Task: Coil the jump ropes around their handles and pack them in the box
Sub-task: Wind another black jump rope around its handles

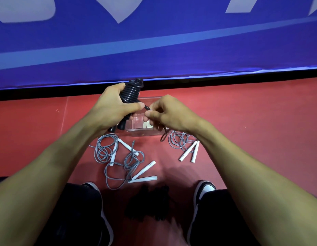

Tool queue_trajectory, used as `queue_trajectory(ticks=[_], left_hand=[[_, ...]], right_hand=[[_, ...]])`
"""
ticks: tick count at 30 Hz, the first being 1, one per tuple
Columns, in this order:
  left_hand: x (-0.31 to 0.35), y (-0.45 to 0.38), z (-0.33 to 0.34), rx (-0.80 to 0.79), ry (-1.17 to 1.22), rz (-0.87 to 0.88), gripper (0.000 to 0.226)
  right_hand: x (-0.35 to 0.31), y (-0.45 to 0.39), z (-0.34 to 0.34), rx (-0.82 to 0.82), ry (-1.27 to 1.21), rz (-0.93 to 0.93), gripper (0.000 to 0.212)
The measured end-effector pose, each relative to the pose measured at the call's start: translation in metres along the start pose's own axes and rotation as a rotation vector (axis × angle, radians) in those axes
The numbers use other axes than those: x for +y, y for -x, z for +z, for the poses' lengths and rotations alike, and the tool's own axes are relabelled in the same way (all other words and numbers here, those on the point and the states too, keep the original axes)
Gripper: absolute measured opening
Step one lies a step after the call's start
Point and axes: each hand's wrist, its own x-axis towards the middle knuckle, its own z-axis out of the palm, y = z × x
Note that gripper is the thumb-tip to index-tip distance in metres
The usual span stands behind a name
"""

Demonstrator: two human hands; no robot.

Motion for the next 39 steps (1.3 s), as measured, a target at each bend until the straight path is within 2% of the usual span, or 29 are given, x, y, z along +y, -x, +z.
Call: queue_trajectory(ticks=[3, 7, 9, 12, 15, 17, 19, 21, 23, 28, 31, 33, 34, 36, 39], left_hand=[[0.005, 0.002, 0.000, -0.092, 0.122, -0.022, 0.028], [0.004, 0.001, -0.002, -0.264, 0.390, -0.111, 0.036], [0.001, 0.001, -0.001, -0.290, 0.307, -0.095, 0.029], [-0.001, 0.002, -0.002, -0.265, 0.131, -0.038, 0.022], [0.002, 0.003, -0.003, -0.242, 0.074, 0.010, 0.021], [0.004, 0.005, -0.001, -0.241, 0.019, 0.011, 0.024], [0.003, 0.005, 0.001, -0.197, -0.085, -0.011, 0.044], [0.001, 0.006, 0.002, -0.151, -0.079, -0.055, 0.059], [0.000, 0.005, 0.003, -0.122, -0.020, -0.079, 0.054], [0.001, 0.004, 0.007, -0.066, 0.001, -0.066, 0.045], [-0.001, 0.004, 0.009, -0.021, -0.189, -0.004, 0.045], [-0.001, 0.006, 0.013, 0.008, -0.374, 0.057, 0.051], [-0.002, 0.007, 0.013, -0.002, -0.392, 0.066, 0.053], [-0.004, 0.006, 0.014, -0.058, -0.325, 0.045, 0.051], [-0.007, 0.003, 0.008, -0.158, -0.067, 0.009, 0.044]], right_hand=[[0.001, -0.001, 0.000, 0.004, -0.086, 0.031, 0.029], [0.004, -0.004, -0.005, 0.067, -0.079, 0.131, 0.057], [0.008, -0.005, -0.006, 0.082, -0.045, 0.162, 0.055], [0.012, -0.006, -0.005, 0.070, 0.049, 0.127, 0.032], [0.010, -0.007, -0.003, 0.076, 0.034, 0.090, 0.023], [0.008, -0.007, 0.000, 0.065, 0.010, 0.058, 0.028], [0.005, -0.006, 0.002, 0.041, -0.017, 0.039, 0.032], [0.003, -0.006, 0.002, 0.049, -0.047, 0.040, 0.041], [0.001, -0.005, -0.001, 0.062, -0.091, 0.054, 0.048], [-0.003, -0.005, 0.000, 0.052, -0.050, 0.053, 0.050], [-0.007, -0.004, 0.003, 0.082, -0.039, 0.026, 0.055], [-0.006, -0.002, 0.006, 0.108, 0.070, -0.010, 0.055], [-0.005, -0.002, 0.007, 0.123, 0.121, -0.016, 0.055], [-0.003, -0.002, 0.005, 0.137, 0.146, 0.008, 0.053], [-0.002, -0.004, 0.000, 0.128, 0.110, 0.049, 0.053]])
